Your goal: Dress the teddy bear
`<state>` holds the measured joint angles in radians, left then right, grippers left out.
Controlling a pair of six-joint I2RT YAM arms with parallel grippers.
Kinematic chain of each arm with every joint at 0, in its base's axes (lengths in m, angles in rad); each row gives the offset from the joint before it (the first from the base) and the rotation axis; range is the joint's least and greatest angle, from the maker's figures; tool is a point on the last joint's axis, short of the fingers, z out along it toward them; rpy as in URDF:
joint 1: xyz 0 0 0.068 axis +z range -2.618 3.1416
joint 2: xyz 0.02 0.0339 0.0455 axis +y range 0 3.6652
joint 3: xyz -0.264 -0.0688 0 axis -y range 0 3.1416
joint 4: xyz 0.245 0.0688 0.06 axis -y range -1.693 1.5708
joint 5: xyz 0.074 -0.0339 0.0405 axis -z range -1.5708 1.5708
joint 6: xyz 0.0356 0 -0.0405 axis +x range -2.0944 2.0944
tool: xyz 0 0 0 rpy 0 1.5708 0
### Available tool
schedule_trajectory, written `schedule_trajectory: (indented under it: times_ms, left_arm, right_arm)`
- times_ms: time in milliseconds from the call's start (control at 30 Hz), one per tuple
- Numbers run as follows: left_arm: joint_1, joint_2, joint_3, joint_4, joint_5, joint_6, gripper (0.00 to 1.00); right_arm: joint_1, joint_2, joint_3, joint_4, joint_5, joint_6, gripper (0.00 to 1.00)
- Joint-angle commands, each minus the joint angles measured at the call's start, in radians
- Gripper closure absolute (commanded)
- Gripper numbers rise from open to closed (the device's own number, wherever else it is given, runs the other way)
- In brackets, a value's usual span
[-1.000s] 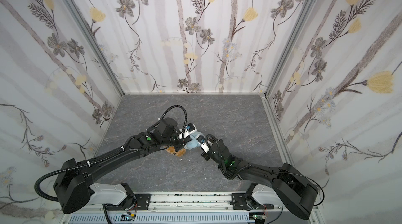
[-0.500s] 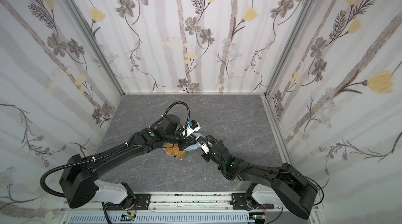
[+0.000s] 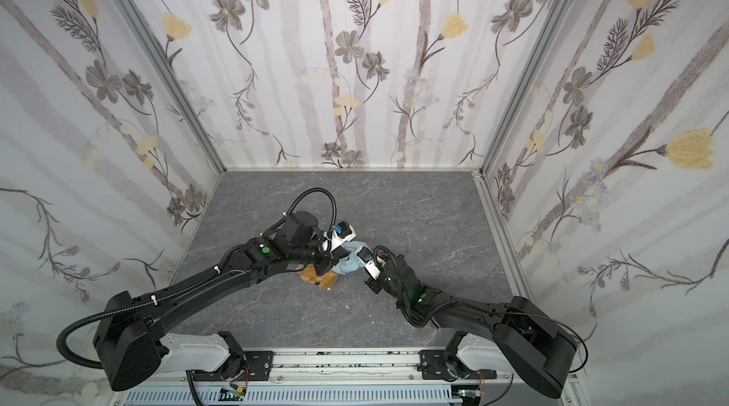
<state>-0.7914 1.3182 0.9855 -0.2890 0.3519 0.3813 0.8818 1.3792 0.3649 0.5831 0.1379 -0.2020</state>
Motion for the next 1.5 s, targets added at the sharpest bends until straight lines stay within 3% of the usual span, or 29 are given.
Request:
schedule_trajectory:
  times_ms: [0, 267, 467, 567, 833, 1100, 1233, 1467]
  left_arm:
    - [-0.008, -0.002, 0.006, -0.029, -0.027, 0.072, 0.95]
    - [-0.037, 0.050, 0.030, -0.066, -0.066, 0.139, 0.96]
    - [-0.038, 0.044, 0.056, -0.064, 0.100, 0.129, 0.86]
    - [-0.036, 0.049, 0.059, -0.064, 0.123, 0.116, 0.80]
    - [-0.036, 0.085, 0.068, -0.068, -0.027, 0.108, 0.82]
    - [-0.023, -0.009, 0.042, -0.076, 0.195, 0.106, 0.72]
    - [-0.006, -0.047, 0.048, -0.075, 0.111, 0.100, 0.74]
    - [-0.005, -0.030, 0.058, -0.076, -0.011, 0.125, 0.89]
  right_arm:
    - [0.000, 0.001, 0.009, 0.067, 0.005, 0.004, 0.91]
    - [0.000, -0.002, 0.012, 0.076, 0.002, 0.004, 0.91]
    - [0.000, -0.005, 0.005, 0.093, -0.001, 0.011, 0.92]
    - [0.000, -0.004, 0.000, 0.107, -0.004, 0.016, 0.92]
    - [0.000, -0.012, 0.000, 0.101, -0.008, 0.019, 0.92]
    - [0.000, -0.008, 0.003, 0.089, 0.007, 0.010, 0.93]
    - [0.000, -0.006, 0.005, 0.095, 0.004, 0.010, 0.93]
    - [0.000, 0.009, 0.016, 0.099, -0.004, 0.008, 0.94]
